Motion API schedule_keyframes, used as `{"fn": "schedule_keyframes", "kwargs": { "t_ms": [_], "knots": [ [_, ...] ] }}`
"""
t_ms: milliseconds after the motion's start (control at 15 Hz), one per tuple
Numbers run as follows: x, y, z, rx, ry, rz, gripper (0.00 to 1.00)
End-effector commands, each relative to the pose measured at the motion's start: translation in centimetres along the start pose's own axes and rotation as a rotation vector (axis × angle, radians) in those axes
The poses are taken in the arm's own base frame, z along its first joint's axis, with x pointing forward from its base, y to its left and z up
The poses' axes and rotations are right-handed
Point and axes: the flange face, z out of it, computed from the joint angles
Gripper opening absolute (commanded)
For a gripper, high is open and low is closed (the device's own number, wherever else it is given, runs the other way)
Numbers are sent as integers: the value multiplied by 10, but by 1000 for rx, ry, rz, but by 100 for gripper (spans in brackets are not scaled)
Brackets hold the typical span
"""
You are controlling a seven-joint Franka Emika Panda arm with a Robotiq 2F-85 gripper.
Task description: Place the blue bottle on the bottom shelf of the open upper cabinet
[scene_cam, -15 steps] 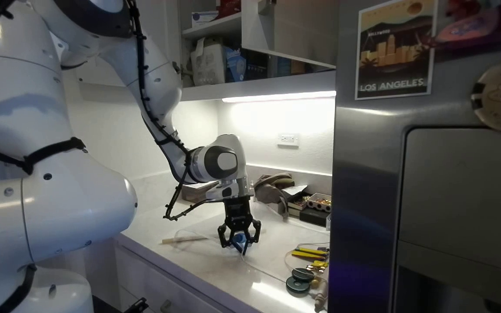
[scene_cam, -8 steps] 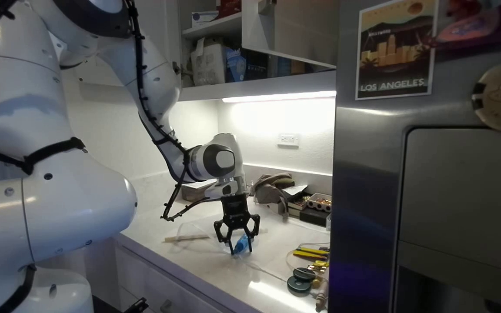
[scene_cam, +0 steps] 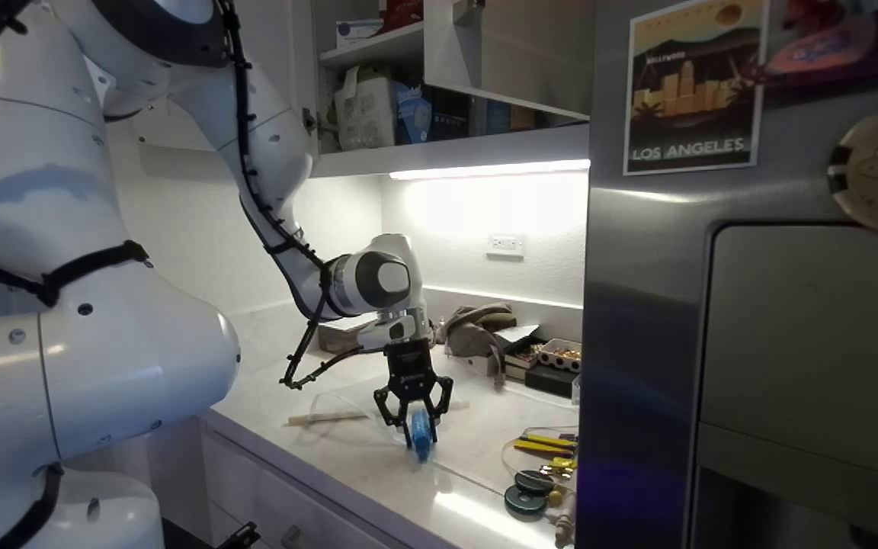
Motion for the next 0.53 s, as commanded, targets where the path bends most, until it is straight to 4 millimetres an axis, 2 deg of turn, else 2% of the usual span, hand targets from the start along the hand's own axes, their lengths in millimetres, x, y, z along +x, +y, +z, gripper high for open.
{"fn": "schedule_keyframes", "kwargs": {
  "t_ms": [0, 333, 467],
  "knots": [
    [-2, -4, -4, -6, 25, -34, 12],
    [-2, -5, -11, -4, 65, -89, 12],
    [0, -5, -17, -18, 84, -161, 12]
  ]
}}
